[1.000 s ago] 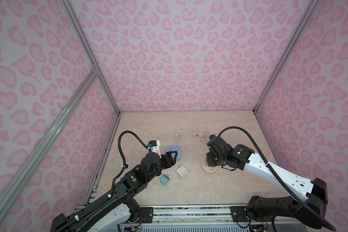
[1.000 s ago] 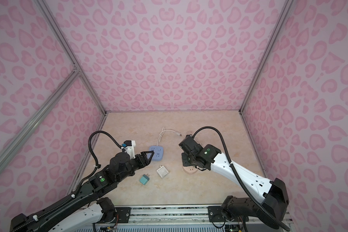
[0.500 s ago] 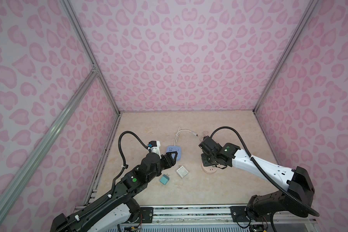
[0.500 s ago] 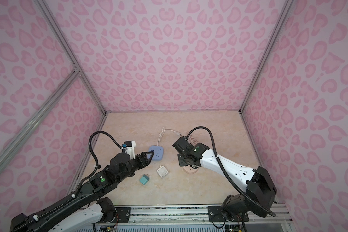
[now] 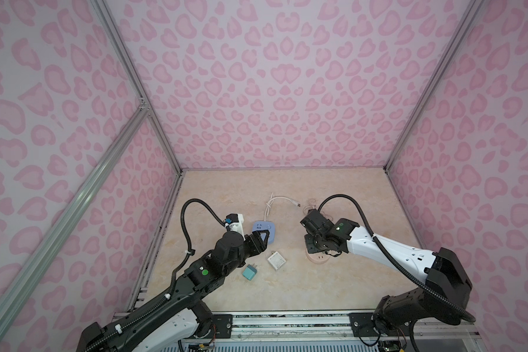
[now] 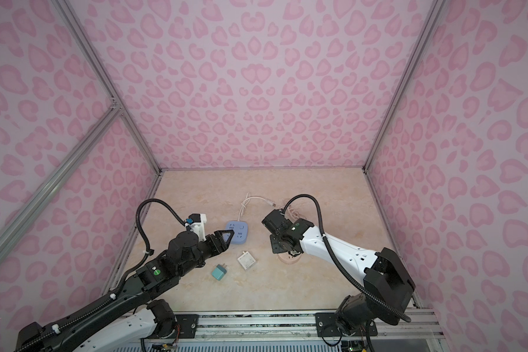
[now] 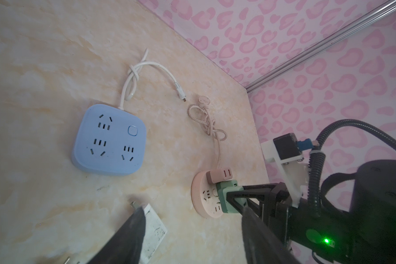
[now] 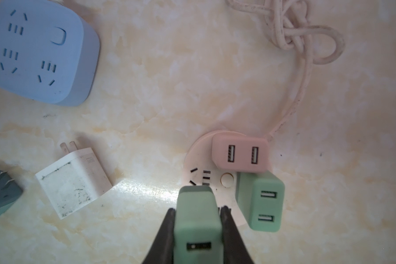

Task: Insert plugs into power strip
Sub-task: Insert the plug into the socket.

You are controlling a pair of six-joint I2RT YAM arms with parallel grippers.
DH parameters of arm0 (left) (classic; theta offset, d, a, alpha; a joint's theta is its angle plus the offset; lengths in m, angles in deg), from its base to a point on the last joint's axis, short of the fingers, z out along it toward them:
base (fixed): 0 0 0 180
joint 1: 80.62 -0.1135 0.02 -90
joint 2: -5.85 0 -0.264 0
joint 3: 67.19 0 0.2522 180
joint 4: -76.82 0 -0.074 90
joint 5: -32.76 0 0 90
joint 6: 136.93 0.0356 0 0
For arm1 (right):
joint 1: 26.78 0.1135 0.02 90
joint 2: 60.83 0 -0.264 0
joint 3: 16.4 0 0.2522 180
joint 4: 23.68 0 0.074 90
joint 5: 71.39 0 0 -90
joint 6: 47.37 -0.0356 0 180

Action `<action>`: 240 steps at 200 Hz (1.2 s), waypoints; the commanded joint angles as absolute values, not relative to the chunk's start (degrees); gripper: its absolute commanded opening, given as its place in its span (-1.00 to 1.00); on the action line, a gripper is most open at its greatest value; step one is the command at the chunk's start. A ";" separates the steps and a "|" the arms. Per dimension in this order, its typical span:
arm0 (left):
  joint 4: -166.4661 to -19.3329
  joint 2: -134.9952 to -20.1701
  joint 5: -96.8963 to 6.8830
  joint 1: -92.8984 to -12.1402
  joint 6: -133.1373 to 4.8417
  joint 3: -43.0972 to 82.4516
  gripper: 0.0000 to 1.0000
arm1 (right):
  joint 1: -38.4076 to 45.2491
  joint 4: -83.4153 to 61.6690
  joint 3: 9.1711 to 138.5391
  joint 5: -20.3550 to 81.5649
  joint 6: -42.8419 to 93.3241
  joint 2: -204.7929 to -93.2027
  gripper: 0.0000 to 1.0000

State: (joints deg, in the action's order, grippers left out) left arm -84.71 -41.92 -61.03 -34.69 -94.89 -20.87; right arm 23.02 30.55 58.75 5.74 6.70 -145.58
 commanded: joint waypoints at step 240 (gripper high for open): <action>-86.96 -42.27 -61.89 -34.69 -94.98 -22.05 0.36 | 21.82 22.52 51.88 2.39 7.01 -145.72 -1.00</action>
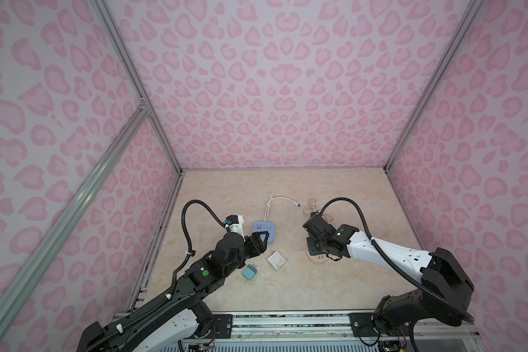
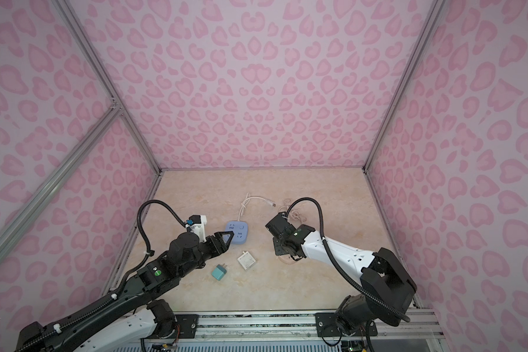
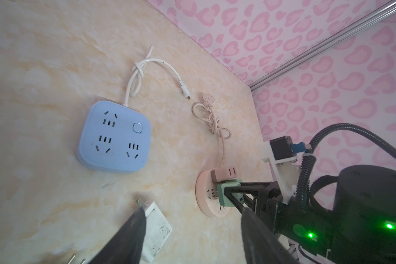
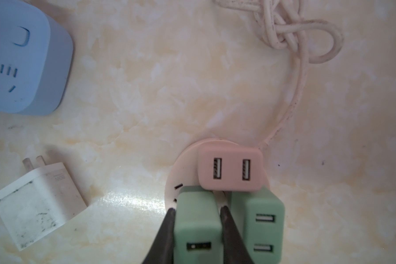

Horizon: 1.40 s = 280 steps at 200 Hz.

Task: Insert plugs into power strip
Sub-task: Insert the plug into the socket.

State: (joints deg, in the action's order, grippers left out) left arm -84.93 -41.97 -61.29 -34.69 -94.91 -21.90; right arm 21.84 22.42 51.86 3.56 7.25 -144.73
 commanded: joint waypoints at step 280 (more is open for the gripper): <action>-88.02 -43.58 -61.85 -34.74 -94.40 -23.46 0.35 | 18.92 28.15 52.09 7.31 4.13 -155.99 -1.00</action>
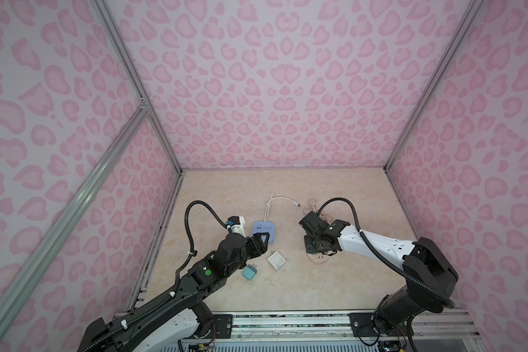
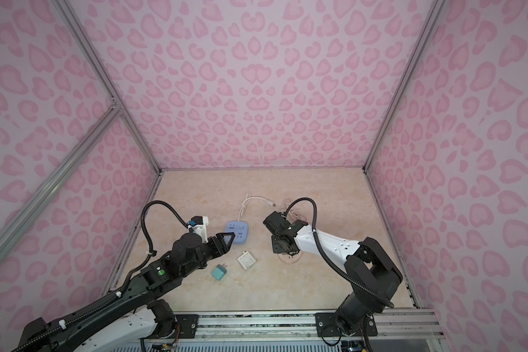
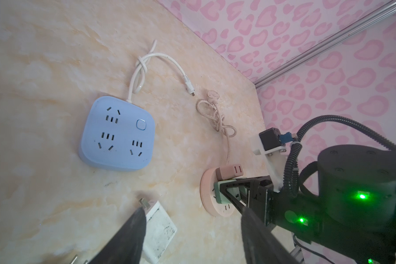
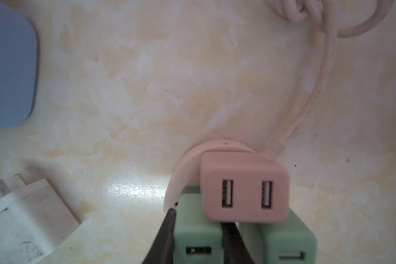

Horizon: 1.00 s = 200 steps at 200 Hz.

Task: Insert plugs into power strip
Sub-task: Insert the plug into the socket.

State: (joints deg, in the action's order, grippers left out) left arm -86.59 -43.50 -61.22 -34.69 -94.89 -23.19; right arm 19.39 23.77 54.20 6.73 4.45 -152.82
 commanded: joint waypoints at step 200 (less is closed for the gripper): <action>-79.86 -45.60 -73.07 -34.83 -88.28 -17.56 0.39 | 21.86 37.78 58.47 2.07 4.79 -140.18 0.07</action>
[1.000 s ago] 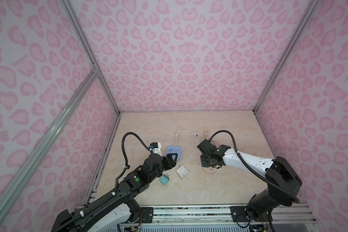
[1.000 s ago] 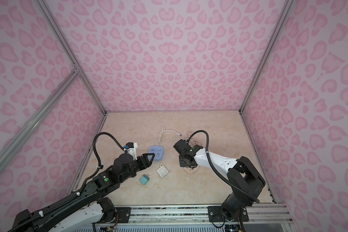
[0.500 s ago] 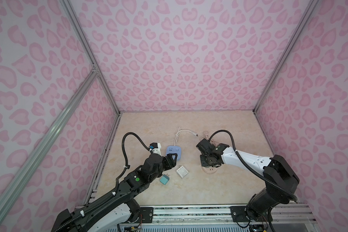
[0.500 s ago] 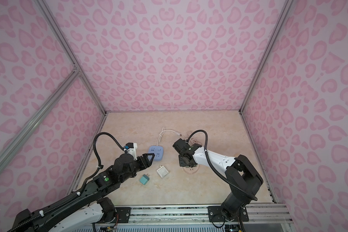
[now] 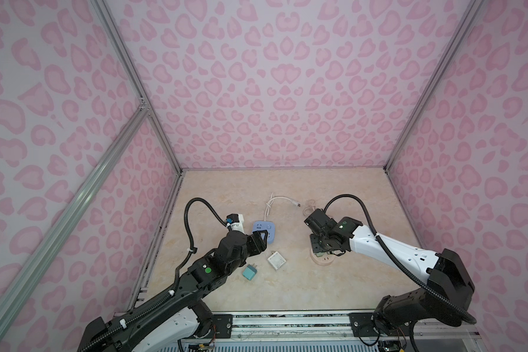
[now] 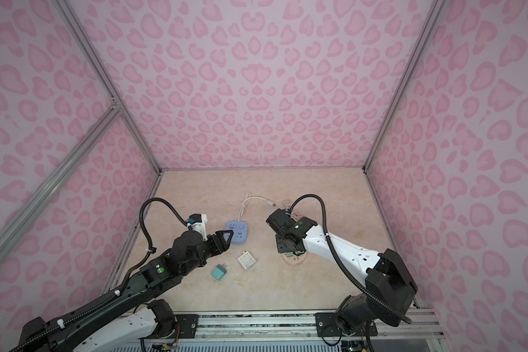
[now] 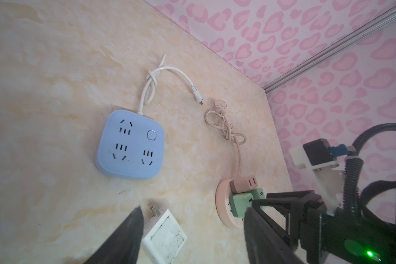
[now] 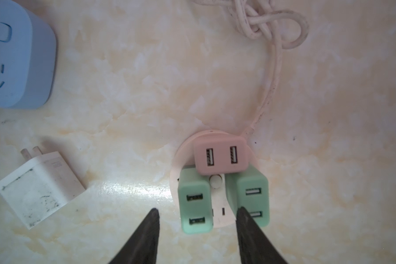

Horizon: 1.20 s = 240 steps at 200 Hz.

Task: Insert plugs into power strip
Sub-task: Insert the plug into the socket, then move the socket to the center of the table.

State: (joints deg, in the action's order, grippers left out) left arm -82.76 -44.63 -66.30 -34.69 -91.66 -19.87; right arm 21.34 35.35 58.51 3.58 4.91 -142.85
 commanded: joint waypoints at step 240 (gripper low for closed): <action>-86.27 -86.40 -57.74 -51.08 -87.50 -3.50 0.21 | 22.79 30.82 46.87 6.64 5.63 -122.71 0.05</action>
